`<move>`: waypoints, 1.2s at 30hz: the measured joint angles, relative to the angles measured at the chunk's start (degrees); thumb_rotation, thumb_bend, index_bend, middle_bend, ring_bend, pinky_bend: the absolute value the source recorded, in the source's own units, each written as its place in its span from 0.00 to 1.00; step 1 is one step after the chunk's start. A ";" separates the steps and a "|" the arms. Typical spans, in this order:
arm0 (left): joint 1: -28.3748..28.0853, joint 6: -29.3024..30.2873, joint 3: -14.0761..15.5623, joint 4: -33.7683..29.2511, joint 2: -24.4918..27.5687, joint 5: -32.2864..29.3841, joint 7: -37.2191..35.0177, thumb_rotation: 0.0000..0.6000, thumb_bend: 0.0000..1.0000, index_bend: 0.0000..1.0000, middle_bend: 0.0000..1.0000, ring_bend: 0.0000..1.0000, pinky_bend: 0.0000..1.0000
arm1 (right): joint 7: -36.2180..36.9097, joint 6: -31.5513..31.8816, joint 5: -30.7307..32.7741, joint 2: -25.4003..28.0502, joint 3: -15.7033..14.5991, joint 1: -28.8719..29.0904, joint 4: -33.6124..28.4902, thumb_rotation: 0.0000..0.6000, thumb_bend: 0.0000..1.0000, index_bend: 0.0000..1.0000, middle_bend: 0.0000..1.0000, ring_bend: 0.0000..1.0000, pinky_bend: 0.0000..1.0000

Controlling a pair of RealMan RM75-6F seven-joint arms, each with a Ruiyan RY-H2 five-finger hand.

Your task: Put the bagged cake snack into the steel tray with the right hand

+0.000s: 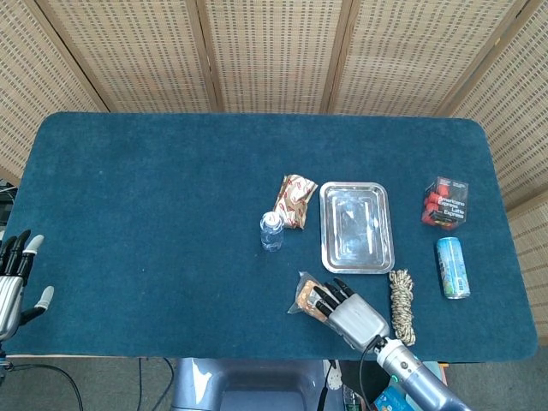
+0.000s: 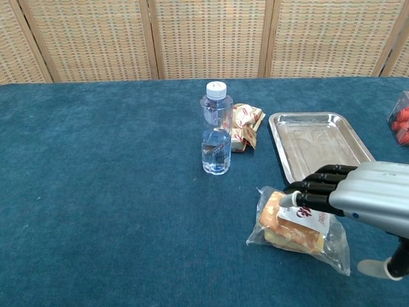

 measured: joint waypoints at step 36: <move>0.15 -1.48 -0.36 6.30 -0.74 -1.91 -7.57 0.97 0.36 0.00 0.00 0.00 0.00 | 1.94 1.70 7.30 -7.42 -3.56 11.55 8.78 1.00 0.30 0.36 0.44 0.30 0.37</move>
